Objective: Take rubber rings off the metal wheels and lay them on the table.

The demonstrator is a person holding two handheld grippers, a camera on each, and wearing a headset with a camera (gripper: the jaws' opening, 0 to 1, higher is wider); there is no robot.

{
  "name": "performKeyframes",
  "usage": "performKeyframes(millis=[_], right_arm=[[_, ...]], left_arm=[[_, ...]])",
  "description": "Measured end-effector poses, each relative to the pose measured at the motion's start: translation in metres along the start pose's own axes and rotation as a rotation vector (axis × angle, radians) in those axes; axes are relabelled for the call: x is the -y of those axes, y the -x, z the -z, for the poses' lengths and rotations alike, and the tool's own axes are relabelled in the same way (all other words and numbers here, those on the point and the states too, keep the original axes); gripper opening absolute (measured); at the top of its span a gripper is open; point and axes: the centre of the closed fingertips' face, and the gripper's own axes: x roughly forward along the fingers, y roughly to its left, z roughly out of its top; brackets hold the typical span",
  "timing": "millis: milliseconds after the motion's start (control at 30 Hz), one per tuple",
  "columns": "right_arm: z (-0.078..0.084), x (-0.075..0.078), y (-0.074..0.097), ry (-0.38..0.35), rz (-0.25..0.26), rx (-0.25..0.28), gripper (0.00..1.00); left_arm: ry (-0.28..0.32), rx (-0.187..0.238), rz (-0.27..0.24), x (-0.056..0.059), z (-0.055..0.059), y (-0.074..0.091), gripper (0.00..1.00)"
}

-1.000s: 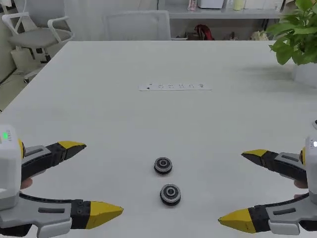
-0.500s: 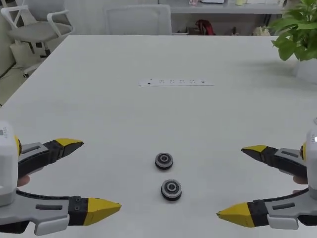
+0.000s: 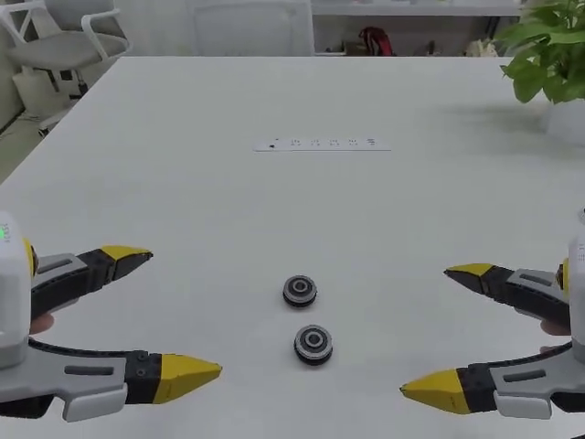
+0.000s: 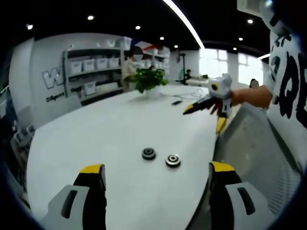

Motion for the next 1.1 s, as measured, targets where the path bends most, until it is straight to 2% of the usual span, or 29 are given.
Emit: performKeyframes(millis=[200, 467, 767, 933, 1100], right_arm=[[-0.001, 0.0, -0.003, 0.006, -0.02, 0.003, 0.92], [-0.002, -0.001, -0.005, 0.01, -0.028, 0.005, 0.9], [-0.002, 0.001, -0.005, 0.004, -0.023, 0.007, 0.88], [-0.001, -0.001, -0.006, 0.006, -0.025, 0.004, 0.87], [0.001, -0.001, -0.007, 0.02, -0.033, -0.006, 0.8]], left_arm=[[0.002, -0.005, -0.017, 0.001, 0.003, 0.001, 0.91], [0.012, -0.009, -0.013, -0.001, 0.004, -0.001, 0.9], [0.007, -0.003, 0.002, -0.005, 0.0, -0.005, 0.89], [-0.001, -0.012, 0.021, -0.001, 0.002, -0.009, 0.88], [-0.014, -0.02, 0.035, 0.002, 0.001, -0.012, 0.88]])
